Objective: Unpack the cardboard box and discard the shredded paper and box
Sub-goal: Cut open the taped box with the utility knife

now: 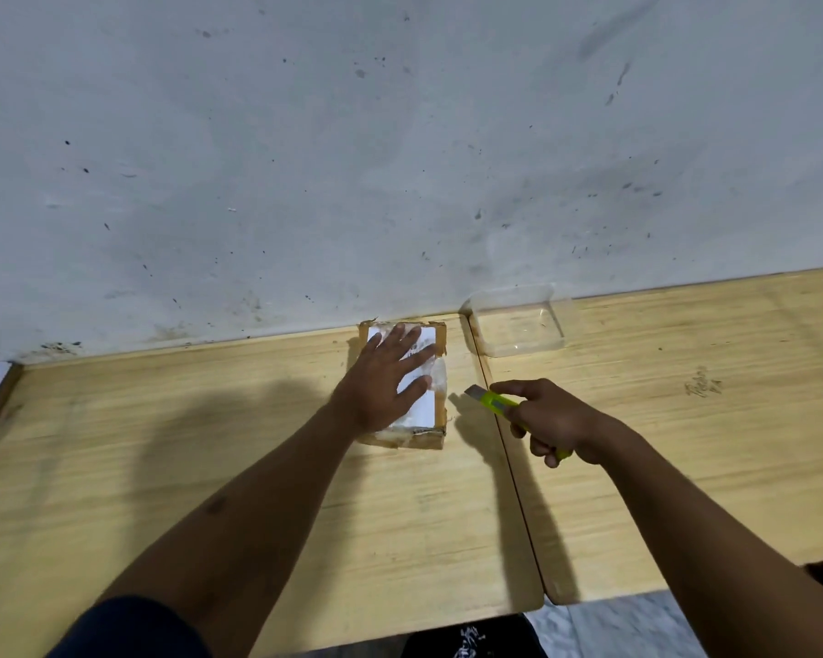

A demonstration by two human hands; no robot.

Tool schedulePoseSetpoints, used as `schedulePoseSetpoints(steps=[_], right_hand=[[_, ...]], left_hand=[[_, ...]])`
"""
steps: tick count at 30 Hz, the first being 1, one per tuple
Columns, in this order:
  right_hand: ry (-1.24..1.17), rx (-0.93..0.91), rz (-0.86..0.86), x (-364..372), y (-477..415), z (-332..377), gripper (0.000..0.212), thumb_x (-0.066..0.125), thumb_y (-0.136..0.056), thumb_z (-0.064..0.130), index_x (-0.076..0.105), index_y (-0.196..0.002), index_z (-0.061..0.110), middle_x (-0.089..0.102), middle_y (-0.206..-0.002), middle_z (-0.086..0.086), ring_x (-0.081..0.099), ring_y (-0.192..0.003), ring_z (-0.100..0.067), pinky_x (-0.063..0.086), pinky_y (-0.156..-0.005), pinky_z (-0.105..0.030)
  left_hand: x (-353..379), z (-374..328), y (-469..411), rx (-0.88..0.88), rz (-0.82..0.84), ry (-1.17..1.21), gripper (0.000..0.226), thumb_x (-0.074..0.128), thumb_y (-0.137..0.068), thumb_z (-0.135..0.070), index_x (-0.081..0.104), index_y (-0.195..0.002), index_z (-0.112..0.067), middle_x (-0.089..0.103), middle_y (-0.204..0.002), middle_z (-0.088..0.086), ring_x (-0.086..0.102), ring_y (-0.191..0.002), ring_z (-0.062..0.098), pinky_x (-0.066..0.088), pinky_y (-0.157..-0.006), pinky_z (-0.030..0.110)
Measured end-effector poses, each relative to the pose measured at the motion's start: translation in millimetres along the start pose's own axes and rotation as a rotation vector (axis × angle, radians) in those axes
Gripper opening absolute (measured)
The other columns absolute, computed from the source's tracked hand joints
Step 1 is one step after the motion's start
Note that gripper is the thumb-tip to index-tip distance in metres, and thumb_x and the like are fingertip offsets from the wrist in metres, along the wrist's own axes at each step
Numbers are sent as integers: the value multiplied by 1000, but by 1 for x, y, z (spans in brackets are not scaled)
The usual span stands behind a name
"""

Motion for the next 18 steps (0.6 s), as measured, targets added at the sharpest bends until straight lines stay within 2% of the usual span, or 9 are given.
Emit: schedulePoseSetpoints(steps=[3,7,9,11,14,16,18], right_hand=[[-13,-17,-22,0,-2,3,55,41,-94,11,45,-144,32,51,-77,-9,37,-41,-16,37,-41,-23],[-19,-20,-31,5,-3,7,56,42,-93,11,44,-145,32,52,-76,-8,38,-39,-15,38,-42,-23],[-21,-22,-32,8,-2,10,56,42,-93,10,44,-145,31,52,-76,-8,38,-40,-15,38,-42,-23],[-29,-30,-44,11,-2,11,54,43,-94,11,44,-145,30,52,-76,-9,38,-40,-15,38,-41,-24],[-47,-40,-85,12,-2,11,52,44,-95,15,44,-145,31,54,-77,-10,40,-41,-16,39,-40,-25],[-73,-52,-117,12,-2,9,54,43,-96,15,41,-146,35,54,-77,-10,40,-41,-16,39,-40,-24],[-96,-70,-148,12,0,8,57,42,-95,12,38,-147,37,55,-77,-10,41,-42,-18,40,-38,-24]], left_hand=[[5,-8,9,-177,-101,17,57,33,-96,-54,45,-145,-28,30,-158,2,15,-150,20,16,-120,49],[8,-29,23,-527,-211,2,55,34,-96,-50,46,-144,-25,29,-159,3,14,-150,22,8,-120,46],[10,-36,27,-620,-201,44,51,41,-98,-42,44,-145,-24,26,-160,5,10,-151,23,4,-120,47],[4,-34,27,-553,-181,27,49,42,-97,-40,45,-144,-25,27,-160,5,12,-151,24,7,-120,50],[-6,-25,21,-170,-96,-71,53,33,-97,-48,47,-144,-27,31,-158,6,18,-149,26,16,-119,54],[-9,-17,19,41,83,-110,59,30,-96,-59,35,-149,-34,19,-162,1,6,-151,21,4,-121,49],[-8,-9,20,108,235,-148,67,29,-94,-68,20,-153,-38,5,-163,-6,-6,-151,16,-7,-121,44]])
Point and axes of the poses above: each hand's wrist, its own y-axis away from the middle knuckle, its own x-axis out of the palm, z = x × y, the point moved 4 cm from there along -y, towards the middle knuckle
